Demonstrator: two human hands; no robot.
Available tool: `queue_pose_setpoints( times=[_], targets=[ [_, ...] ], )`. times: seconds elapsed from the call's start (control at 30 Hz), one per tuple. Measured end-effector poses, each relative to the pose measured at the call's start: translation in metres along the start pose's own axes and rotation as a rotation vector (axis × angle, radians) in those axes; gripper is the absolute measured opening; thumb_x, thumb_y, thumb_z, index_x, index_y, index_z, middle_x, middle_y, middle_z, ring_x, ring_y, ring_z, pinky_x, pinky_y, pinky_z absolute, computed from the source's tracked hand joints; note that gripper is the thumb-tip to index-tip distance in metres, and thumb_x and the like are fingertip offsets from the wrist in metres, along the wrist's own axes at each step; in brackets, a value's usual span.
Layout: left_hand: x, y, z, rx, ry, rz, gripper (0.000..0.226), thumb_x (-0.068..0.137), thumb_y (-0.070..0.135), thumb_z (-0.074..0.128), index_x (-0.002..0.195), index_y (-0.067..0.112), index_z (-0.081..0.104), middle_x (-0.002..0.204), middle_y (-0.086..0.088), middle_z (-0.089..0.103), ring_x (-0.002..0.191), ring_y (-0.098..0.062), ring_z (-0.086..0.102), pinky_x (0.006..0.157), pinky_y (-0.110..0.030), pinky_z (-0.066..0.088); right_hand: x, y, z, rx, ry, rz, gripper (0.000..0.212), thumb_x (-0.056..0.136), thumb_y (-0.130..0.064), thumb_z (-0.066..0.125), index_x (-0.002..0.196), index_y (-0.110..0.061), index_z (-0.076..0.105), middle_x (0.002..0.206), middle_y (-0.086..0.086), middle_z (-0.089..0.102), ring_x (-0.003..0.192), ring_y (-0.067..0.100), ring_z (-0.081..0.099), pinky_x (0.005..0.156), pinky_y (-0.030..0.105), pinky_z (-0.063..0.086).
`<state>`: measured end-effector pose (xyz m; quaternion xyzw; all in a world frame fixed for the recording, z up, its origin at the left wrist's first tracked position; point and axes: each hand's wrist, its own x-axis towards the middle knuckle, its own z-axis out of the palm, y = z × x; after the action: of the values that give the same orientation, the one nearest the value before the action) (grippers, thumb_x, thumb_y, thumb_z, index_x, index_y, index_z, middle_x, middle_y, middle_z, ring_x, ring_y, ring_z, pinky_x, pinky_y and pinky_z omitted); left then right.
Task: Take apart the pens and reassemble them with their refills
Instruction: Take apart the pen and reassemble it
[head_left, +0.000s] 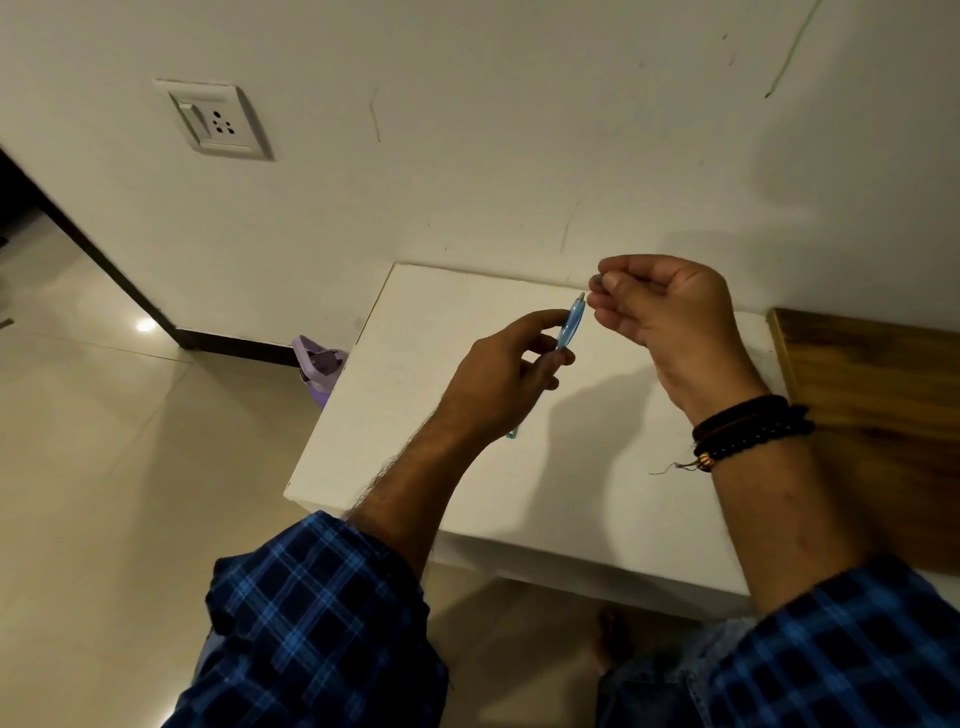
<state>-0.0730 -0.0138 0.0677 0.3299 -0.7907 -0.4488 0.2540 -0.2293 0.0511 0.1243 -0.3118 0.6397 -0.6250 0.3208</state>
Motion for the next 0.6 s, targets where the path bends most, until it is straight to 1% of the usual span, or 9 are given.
queue_pose_setpoints(
  times=[0.1,0.2,0.3,0.47,0.6],
  targets=[
    [0.0001,-0.0017,-0.0005,0.029,-0.025,0.02,0.037,0.104,0.023,0.054,0.14,0.031,0.052,0.101,0.018,0.071,0.08,-0.003,0.072,0.084,-0.03,0.06,0.003,0.0029,-0.0013,-0.184,0.002,-0.08,0.016,0.096,-0.007,0.064,0.108,-0.008,0.073,0.097,0.007,0.077,0.09,0.016,0.076,0.083,0.029,0.062],
    [-0.001,-0.0022,0.0,0.048,-0.032,0.032,0.037,0.104,0.022,0.053,0.14,0.031,0.053,0.098,0.02,0.07,0.079,-0.003,0.072,0.083,-0.03,0.06,0.0045,0.0054,-0.0027,-0.298,-0.015,-0.112,0.015,0.097,-0.009,0.062,0.107,-0.011,0.074,0.095,0.004,0.076,0.087,0.013,0.076,0.082,0.029,0.062],
    [-0.0009,-0.0017,-0.0001,0.068,-0.038,0.032,0.036,0.104,0.022,0.052,0.138,0.033,0.054,0.098,0.02,0.07,0.079,-0.003,0.071,0.084,-0.032,0.059,0.0059,0.0066,-0.0043,-0.344,-0.024,-0.116,0.017,0.098,-0.008,0.06,0.106,-0.011,0.075,0.094,0.003,0.076,0.085,0.012,0.076,0.082,0.029,0.062],
    [-0.001,-0.0032,0.0001,0.086,-0.045,0.02,0.036,0.104,0.024,0.051,0.137,0.036,0.053,0.095,0.024,0.07,0.08,-0.002,0.071,0.084,-0.039,0.06,0.0062,0.0052,-0.0069,-0.399,-0.051,-0.144,0.018,0.098,-0.006,0.058,0.106,-0.01,0.074,0.091,0.002,0.075,0.083,0.012,0.075,0.08,0.027,0.062],
    [-0.0001,-0.0034,0.0003,0.097,-0.046,0.016,0.036,0.104,0.023,0.051,0.138,0.035,0.053,0.094,0.025,0.069,0.08,-0.002,0.071,0.085,-0.039,0.06,0.0063,0.0041,-0.0078,-0.431,-0.072,-0.164,0.018,0.098,-0.006,0.058,0.103,-0.013,0.074,0.09,-0.001,0.073,0.083,0.012,0.075,0.075,0.023,0.061]
  ],
)
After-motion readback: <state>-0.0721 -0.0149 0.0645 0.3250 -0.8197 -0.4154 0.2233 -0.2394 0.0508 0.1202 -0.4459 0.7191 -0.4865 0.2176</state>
